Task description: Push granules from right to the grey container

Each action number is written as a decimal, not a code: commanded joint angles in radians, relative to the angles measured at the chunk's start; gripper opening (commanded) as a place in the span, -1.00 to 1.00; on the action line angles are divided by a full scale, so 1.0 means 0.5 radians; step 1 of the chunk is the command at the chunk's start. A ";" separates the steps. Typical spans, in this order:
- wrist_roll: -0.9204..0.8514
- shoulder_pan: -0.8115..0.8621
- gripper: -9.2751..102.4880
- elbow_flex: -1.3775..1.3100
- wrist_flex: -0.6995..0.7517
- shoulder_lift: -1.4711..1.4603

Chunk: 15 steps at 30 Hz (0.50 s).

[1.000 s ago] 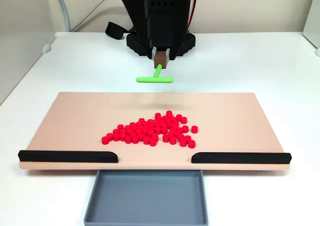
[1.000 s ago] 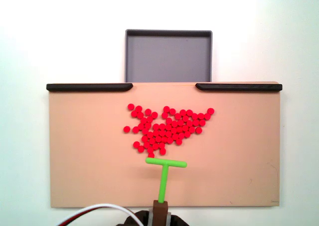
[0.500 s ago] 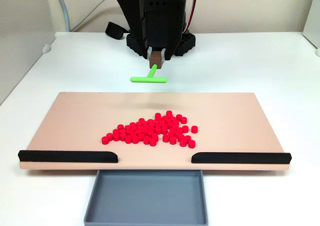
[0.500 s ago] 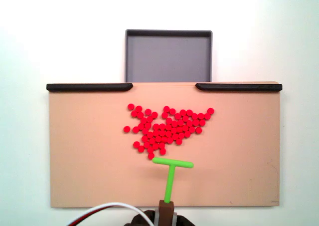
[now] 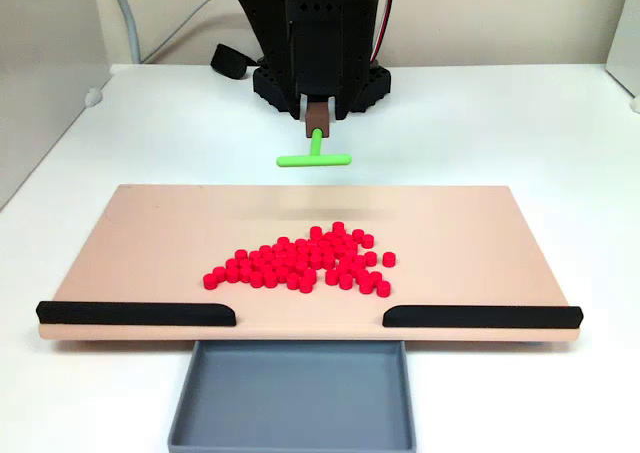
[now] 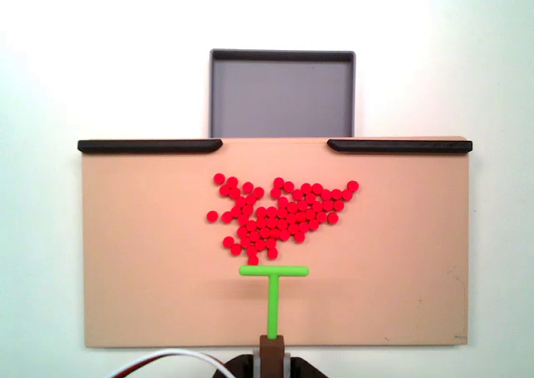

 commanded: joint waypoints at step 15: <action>0.058 -0.028 -0.84 -0.067 -0.012 -0.021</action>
